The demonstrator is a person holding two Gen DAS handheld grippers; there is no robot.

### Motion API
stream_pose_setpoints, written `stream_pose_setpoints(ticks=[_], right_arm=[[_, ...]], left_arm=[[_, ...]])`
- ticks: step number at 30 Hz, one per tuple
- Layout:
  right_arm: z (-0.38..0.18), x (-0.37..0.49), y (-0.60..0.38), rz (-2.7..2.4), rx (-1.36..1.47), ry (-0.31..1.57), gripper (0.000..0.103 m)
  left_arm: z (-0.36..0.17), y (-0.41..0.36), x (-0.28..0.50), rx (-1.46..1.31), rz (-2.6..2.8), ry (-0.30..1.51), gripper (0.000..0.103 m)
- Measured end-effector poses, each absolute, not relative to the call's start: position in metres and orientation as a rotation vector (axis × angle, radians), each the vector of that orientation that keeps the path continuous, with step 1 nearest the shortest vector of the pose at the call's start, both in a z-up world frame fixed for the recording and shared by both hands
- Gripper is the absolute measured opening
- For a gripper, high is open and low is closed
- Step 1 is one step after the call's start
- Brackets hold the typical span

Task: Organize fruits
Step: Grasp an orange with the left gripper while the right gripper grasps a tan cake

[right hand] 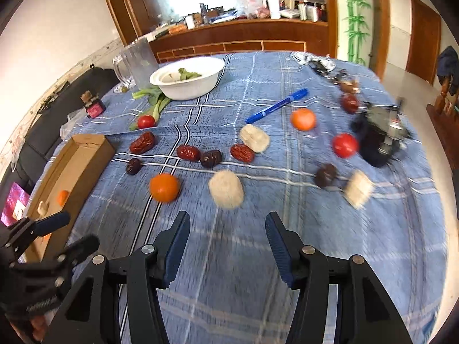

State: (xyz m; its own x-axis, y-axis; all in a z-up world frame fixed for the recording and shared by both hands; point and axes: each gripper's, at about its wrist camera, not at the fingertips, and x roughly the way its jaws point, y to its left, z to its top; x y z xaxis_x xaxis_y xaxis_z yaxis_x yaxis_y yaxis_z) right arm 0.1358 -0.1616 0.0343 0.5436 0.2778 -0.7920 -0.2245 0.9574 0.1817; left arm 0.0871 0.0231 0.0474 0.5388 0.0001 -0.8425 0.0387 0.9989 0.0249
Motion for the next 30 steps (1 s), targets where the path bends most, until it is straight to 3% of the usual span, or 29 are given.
stream_pose_setpoints(ticks=[7,8,24,25,26,28,30], right_arm=[[0.008,0.172,-0.147,0.307,0.035,0.985,0.055],[0.008,0.173,-0.148,0.310,0.032,0.978,0.035],[0.019,0.141,-0.201,0.264,0.115,0.960,0.035],[0.019,0.140,-0.201,0.263,0.113,0.959,0.035],[0.019,0.137,-0.200,0.259,0.106,0.957,0.035],[0.019,0.133,-0.199,0.255,0.093,0.953,0.035],[0.020,0.129,-0.198,0.253,0.085,0.950,0.035]], left_arm=[[0.043,0.014,0.113,0.063,-0.041,1.018,0.070],[0.042,0.012,0.119,0.059,-0.048,1.021,0.070],[0.009,-0.031,0.173,0.024,-0.117,1.038,0.068],[0.009,-0.032,0.172,0.029,-0.119,1.022,0.061],[0.009,-0.033,0.172,0.040,-0.117,1.008,0.046],[0.010,-0.034,0.171,0.052,-0.139,0.993,0.030],[0.011,-0.031,0.169,0.034,-0.164,0.999,0.030]])
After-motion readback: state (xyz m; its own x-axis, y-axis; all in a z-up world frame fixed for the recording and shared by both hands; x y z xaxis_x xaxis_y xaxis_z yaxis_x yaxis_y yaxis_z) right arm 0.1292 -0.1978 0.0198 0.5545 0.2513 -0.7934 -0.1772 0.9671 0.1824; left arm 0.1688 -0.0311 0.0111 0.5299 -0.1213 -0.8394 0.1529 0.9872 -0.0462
